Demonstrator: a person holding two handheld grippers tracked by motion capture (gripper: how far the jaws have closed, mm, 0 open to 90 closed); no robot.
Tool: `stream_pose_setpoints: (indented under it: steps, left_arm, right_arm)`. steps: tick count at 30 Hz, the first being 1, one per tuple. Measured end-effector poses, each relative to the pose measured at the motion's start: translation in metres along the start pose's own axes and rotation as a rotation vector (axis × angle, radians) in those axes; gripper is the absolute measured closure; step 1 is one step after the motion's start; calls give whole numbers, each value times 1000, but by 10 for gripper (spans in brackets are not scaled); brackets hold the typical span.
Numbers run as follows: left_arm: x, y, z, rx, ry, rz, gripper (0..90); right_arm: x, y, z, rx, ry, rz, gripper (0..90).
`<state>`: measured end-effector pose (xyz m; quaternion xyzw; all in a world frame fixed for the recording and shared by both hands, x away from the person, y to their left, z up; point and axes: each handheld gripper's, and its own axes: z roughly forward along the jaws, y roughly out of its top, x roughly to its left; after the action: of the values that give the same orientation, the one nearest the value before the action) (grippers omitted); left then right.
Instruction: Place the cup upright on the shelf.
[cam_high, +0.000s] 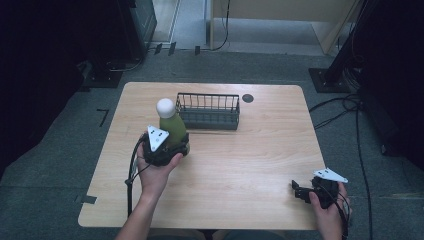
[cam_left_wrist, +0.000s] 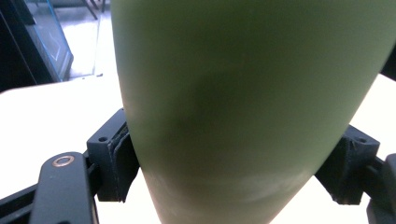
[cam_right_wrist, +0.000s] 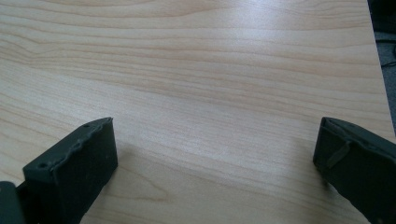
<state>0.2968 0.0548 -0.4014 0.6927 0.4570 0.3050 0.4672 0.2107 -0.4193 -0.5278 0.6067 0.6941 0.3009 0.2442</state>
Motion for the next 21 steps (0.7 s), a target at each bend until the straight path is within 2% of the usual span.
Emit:
stream_pose_setpoints:
  steps: [3, 9, 21]
  left_arm:
    - [2, 10, 8, -15, -2, 0, 210]
    - [8, 26, 24, -37, 12, -38, 210]
    - [11, 56, 53, -59, 38, -25, 210]
  right_arm:
    - [0, 0, 0, 0, 0, 2, 0]
    - [0, 0, 0, -2, -1, -2, 0]
    - [0, 0, 0, 0, 1, 1, 0]
